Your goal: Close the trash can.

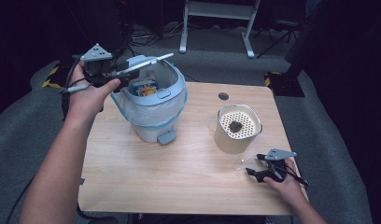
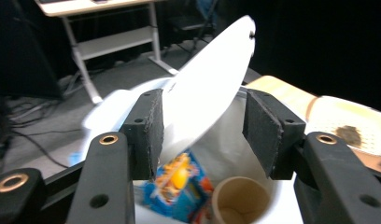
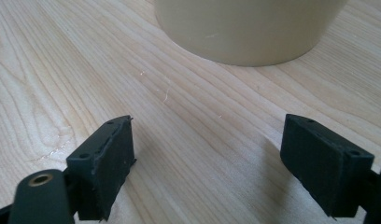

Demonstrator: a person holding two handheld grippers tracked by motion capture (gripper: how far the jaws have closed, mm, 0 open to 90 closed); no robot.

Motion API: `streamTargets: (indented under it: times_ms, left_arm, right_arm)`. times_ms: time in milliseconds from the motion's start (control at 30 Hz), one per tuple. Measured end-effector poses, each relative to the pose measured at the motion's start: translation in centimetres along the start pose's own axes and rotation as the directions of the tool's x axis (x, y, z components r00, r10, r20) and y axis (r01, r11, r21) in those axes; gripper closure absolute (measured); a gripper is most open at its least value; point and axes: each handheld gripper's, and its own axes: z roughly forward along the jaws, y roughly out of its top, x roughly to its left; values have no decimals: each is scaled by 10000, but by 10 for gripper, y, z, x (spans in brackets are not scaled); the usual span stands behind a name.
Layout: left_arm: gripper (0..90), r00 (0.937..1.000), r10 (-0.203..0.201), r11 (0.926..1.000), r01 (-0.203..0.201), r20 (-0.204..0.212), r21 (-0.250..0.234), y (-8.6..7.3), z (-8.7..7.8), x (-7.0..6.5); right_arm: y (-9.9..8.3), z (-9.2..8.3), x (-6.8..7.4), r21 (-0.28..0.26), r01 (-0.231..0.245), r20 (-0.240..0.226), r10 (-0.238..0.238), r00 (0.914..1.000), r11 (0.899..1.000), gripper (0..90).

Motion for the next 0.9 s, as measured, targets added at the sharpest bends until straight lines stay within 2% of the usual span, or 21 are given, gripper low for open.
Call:
streamTargets:
  times_ms: [67,167,267,333,400,467,567,667,767,833,900]
  left_arm:
    - [516,9997,-95,9998,91,233,171,-2,5,-5]
    - [526,9992,-160,9993,147,368,348,-4,10,-9]
    - [545,9976,-395,9985,373,576,398,-5,15,-11]
    - [550,9949,-694,9963,655,731,551,-6,19,-11]
    - [569,9932,-796,9947,735,853,723,-7,23,-12]
    - [625,9917,-925,9930,853,891,815,-8,26,-14]
    - [694,9953,-749,9925,685,612,1011,-8,30,-15]
    - [719,9957,-779,9910,718,499,1132,-8,35,-16]
    - [762,9982,-512,9895,464,315,1366,-8,42,-17]
    - [779,9981,-503,9887,447,360,1432,-9,46,-18]
    - [796,9957,-665,9884,570,638,1411,-9,49,-18]
  right_arm:
    - [0,0,0,-2,-3,-2,3,10000,10000,173]
    - [0,0,0,1,-2,0,2,10000,10000,173]
    - [0,0,0,-2,-1,1,1,10000,10000,173]
    - [0,0,0,-3,0,-1,0,10000,10000,173]
    - [0,0,0,-2,0,-2,0,10000,10000,173]
    - [0,0,0,-1,-1,-1,1,10000,10000,173]
    - [0,0,0,-2,-2,-1,2,10000,10000,173]
    - [0,0,0,-2,-4,-2,4,10000,10000,174]
    - [0,0,0,-1,-3,-1,3,10000,10000,173]
    - [0,0,0,-3,-2,-1,2,10000,10000,173]
    - [0,0,0,-2,-2,-1,2,10000,10000,173]
